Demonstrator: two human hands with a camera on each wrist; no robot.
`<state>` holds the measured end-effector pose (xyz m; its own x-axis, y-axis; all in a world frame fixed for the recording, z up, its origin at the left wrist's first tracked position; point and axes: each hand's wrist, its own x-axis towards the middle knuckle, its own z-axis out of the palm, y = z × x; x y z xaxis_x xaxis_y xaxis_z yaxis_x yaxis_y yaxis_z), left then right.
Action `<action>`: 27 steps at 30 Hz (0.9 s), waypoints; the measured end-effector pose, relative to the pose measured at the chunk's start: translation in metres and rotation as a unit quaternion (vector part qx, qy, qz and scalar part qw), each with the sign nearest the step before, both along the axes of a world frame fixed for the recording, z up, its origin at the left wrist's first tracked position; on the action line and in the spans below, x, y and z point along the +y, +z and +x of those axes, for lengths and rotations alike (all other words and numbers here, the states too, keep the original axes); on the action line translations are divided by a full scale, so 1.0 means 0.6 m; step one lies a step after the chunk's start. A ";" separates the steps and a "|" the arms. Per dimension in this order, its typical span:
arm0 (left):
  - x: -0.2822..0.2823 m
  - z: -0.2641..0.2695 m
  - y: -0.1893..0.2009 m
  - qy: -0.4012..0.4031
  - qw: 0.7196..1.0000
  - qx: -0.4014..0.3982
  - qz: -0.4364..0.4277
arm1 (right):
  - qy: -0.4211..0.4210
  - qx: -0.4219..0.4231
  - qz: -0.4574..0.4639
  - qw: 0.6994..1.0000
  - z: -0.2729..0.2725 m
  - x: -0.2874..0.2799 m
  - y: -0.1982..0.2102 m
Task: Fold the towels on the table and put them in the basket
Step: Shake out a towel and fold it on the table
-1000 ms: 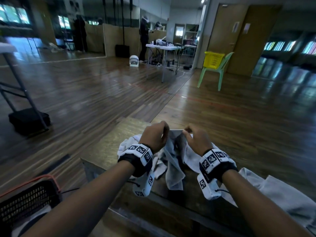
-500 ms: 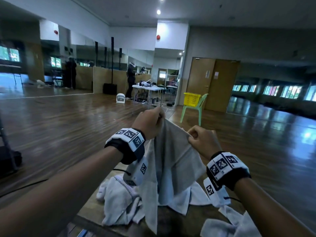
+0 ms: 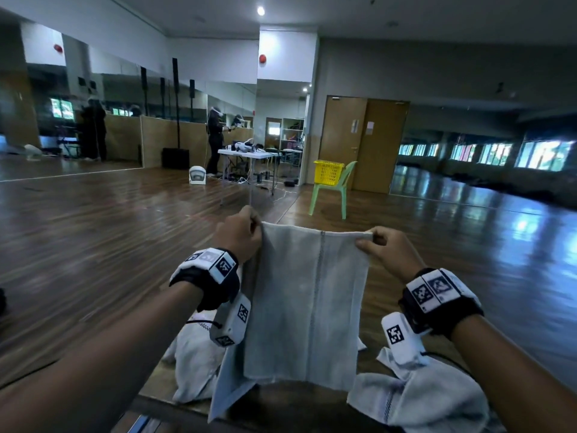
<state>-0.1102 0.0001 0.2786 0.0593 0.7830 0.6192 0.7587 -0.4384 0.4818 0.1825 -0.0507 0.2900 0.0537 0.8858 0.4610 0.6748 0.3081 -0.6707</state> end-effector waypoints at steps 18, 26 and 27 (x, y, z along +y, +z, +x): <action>-0.038 0.186 -0.098 -0.268 0.957 -0.077 -0.075 | 0.028 0.001 -0.003 1.000 0.012 -0.042 -0.044; -0.035 0.186 -0.089 -0.282 0.950 -0.119 -0.056 | 0.073 0.082 -0.092 0.990 0.015 -0.051 -0.086; -0.034 0.183 -0.089 -0.278 0.952 -0.119 -0.057 | 0.083 0.099 -0.111 0.985 0.010 -0.052 -0.098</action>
<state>-0.0006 -0.0204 0.2250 0.3530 0.7338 0.5804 0.2887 -0.6755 0.6785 0.1886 -0.0816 0.2312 -0.0300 0.9678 0.2501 0.4762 0.2338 -0.8477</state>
